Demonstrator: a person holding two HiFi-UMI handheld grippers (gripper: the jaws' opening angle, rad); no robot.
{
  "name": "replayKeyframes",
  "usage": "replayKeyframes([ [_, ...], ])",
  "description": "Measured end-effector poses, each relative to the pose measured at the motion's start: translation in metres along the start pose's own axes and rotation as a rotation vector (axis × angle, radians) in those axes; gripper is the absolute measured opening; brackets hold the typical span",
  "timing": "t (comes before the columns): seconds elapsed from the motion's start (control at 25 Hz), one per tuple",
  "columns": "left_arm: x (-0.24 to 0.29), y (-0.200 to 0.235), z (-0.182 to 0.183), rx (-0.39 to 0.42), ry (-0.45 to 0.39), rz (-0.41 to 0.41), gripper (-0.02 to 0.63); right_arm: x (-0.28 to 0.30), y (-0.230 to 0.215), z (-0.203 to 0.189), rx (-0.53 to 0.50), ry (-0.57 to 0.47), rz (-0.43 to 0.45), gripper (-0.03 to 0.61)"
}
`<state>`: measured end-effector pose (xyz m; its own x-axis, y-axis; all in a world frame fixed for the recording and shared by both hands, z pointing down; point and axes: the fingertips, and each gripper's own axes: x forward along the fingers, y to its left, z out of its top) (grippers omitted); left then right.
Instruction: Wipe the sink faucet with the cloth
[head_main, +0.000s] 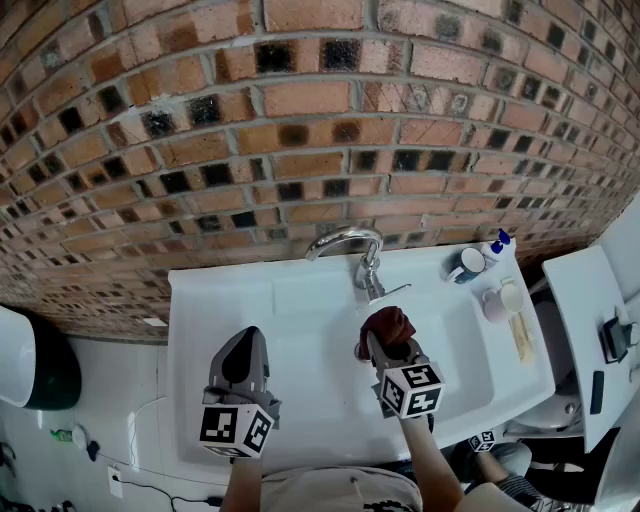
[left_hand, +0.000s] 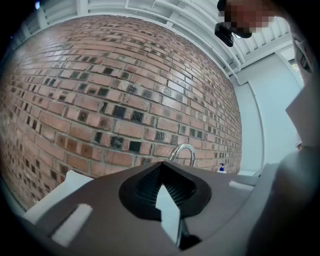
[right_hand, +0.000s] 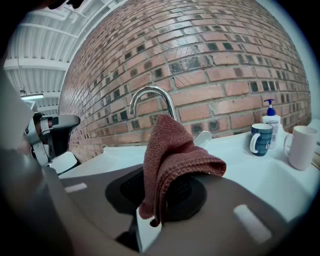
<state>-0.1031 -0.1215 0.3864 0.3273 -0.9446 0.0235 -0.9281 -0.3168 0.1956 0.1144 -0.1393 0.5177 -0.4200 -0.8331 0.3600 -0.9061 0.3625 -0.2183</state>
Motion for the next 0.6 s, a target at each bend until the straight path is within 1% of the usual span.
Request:
replayKeyframes([
  [0.16,0.003,0.003,-0.004,-0.004,0.004,-0.003,0.006,0.011,0.0,-0.005,-0.008,0.016,0.011,0.057],
  [0.28,0.004,0.004,-0.004,-0.003,0.014,0.0,0.006,0.028,-0.005,-0.018,-0.023,0.059,0.012,0.057],
  [0.36,0.004,0.004,-0.005,-0.003,0.017,0.001,0.005,0.04,-0.009,-0.025,-0.003,0.087,0.013,0.057],
  [0.6,0.004,0.011,-0.007,-0.002,0.027,0.019,0.005,0.064,-0.023,-0.02,0.006,0.116,0.0,0.057],
])
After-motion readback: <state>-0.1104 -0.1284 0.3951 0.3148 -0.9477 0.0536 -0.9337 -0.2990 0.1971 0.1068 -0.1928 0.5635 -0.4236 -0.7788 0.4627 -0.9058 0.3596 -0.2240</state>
